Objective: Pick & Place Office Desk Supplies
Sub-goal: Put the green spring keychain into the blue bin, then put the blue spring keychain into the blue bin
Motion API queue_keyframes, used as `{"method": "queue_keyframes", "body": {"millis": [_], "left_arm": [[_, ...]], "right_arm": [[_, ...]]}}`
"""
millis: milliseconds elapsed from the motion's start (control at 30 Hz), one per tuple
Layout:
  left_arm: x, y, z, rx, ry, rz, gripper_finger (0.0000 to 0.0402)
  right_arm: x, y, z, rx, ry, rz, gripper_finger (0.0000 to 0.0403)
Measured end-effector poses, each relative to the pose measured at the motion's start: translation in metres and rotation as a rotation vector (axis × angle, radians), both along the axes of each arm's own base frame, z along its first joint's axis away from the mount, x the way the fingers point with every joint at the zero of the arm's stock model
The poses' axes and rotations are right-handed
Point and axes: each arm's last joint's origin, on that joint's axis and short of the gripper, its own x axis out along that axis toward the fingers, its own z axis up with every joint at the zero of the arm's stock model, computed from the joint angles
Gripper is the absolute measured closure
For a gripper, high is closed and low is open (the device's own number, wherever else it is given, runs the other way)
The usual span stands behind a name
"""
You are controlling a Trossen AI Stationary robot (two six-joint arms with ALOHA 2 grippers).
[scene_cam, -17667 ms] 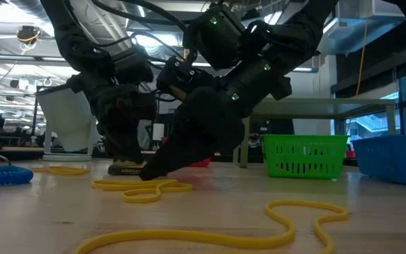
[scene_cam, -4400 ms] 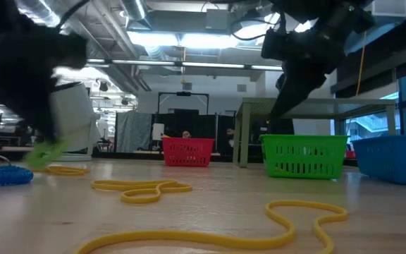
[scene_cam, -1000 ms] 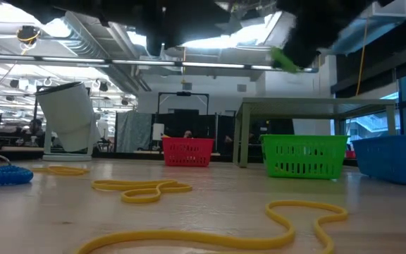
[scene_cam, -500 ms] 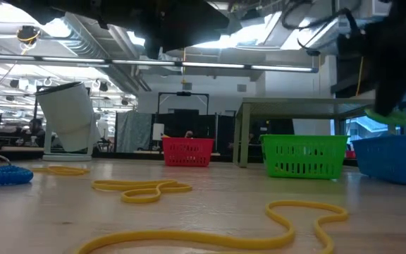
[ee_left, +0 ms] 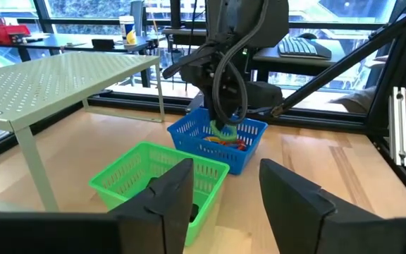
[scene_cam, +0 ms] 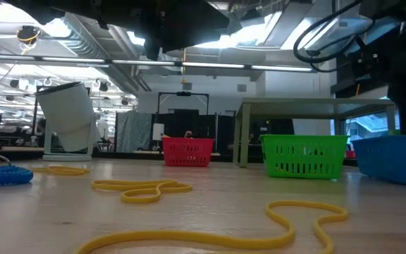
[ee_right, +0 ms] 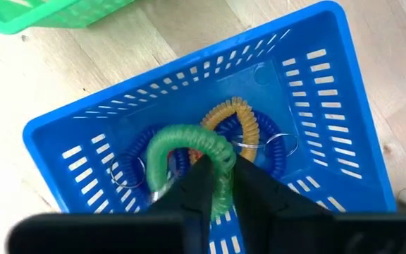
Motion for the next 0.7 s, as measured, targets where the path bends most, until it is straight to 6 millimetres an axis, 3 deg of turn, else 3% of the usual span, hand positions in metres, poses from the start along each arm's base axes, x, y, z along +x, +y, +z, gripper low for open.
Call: {"method": "queue_keyframes", "body": {"millis": [367, 700], "left_arm": [[0.000, 0.000, -0.001, 0.004, 0.011, 0.001, 0.0242], [-0.010, 0.003, -0.028, -0.203, 0.255, 0.032, 0.0242]], "right_arm": [[0.000, 0.000, 0.000, 0.000, -0.001, 0.002, 0.0233], [0.005, 0.002, 0.001, 0.034, -0.050, 0.009, 0.0199]]}}
